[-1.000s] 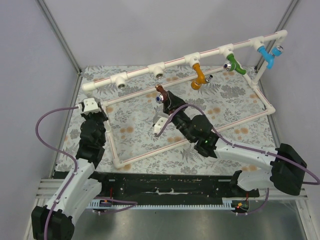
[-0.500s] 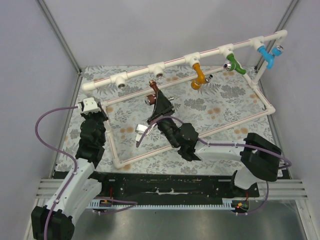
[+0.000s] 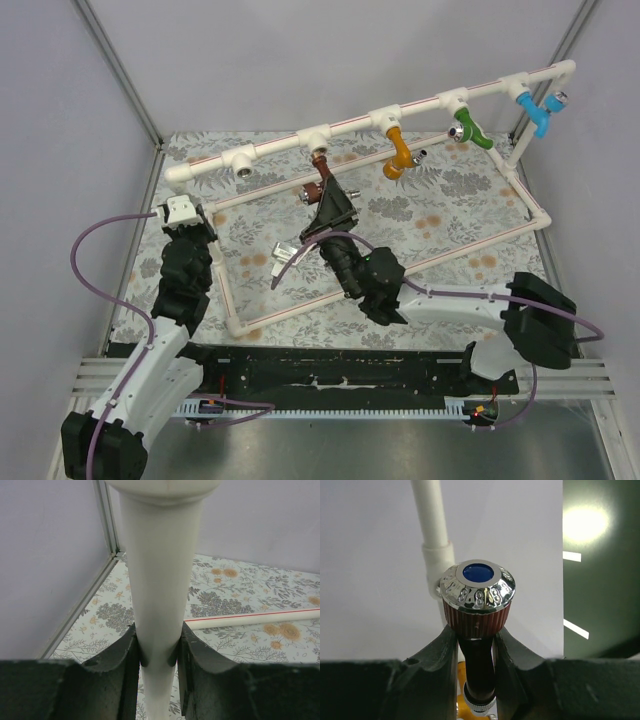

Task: Install the water faucets

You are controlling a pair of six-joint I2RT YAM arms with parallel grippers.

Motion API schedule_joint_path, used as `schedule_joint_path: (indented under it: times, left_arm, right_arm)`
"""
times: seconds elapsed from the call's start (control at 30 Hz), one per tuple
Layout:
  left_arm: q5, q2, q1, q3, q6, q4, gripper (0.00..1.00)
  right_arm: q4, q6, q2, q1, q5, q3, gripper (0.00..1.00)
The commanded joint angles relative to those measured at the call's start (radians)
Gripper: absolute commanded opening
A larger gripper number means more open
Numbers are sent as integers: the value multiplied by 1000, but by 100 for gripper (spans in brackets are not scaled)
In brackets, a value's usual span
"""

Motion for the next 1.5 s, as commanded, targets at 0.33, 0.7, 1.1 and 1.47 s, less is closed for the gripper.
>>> schedule_joint_path:
  times: [0.33, 0.7, 1.1, 1.47]
  left_arm:
    - [30, 1, -26, 16, -23, -16, 2]
    - [27, -10, -33, 13, -18, -17, 2]
    - [24, -15, -40, 12, -17, -16, 2]
    - [26, -12, -42, 10, -17, -17, 2]
  right_arm:
    - [-103, 113, -139, 34, 107, 26, 0]
    - [-100, 127, -85, 24, 88, 65, 0]
    - [-77, 116, -50, -16, 96, 82, 0]
    - [-144, 141, -41, -42, 65, 79, 0]
